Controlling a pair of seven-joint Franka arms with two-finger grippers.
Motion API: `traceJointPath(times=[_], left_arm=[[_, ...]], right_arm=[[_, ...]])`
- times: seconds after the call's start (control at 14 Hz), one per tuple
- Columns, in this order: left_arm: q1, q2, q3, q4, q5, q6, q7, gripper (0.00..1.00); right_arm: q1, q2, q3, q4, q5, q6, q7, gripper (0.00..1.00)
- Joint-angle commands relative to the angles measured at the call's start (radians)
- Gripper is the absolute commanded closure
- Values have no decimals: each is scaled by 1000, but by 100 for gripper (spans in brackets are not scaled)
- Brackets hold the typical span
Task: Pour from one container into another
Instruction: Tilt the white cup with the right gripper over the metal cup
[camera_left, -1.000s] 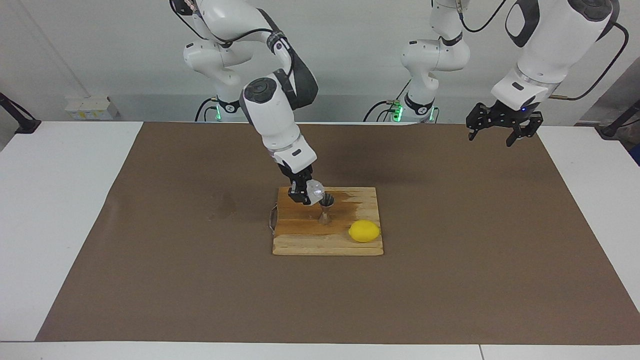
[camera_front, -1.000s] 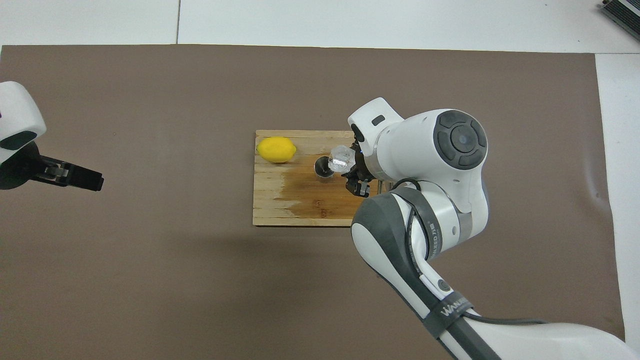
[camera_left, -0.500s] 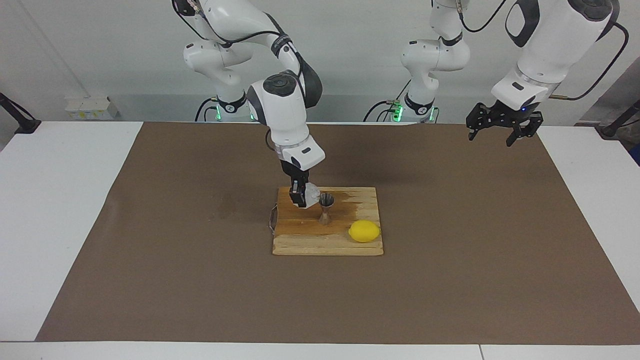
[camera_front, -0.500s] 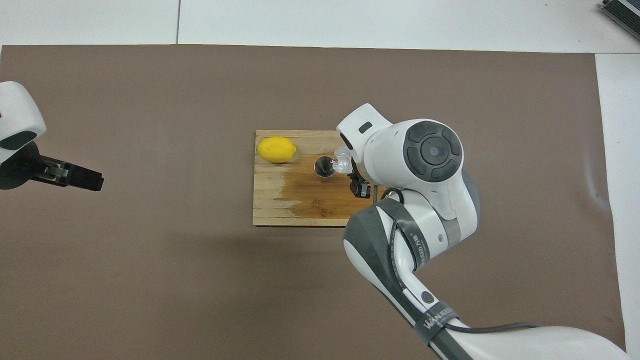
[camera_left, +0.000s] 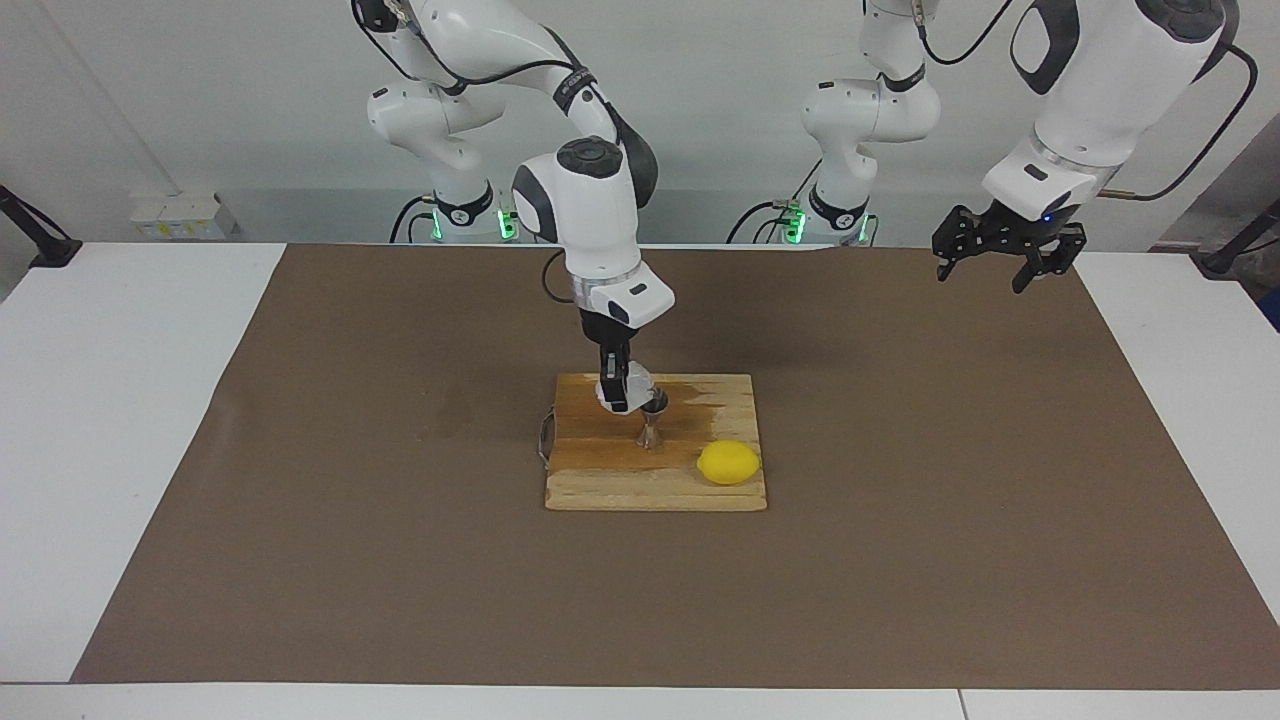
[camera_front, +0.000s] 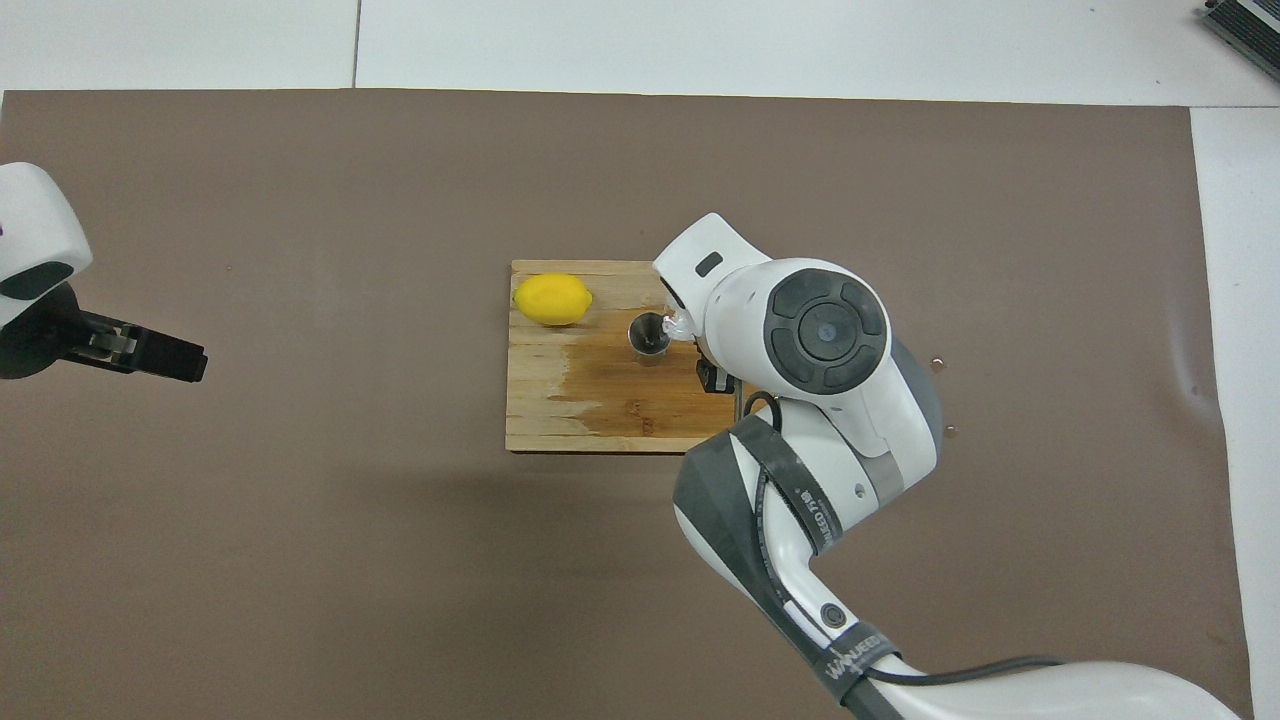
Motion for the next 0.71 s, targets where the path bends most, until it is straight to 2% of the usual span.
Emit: traceJointPath(times=[0.0,0.64], left_arm=[[0,-16,2,-5,19,-10,9,0],[0,-16,2,-5,19,-10,9,0]], right_arm=[[-3,5,0,2,-40,10,27,88],[-3,7,1,0,-37,24,25,88]])
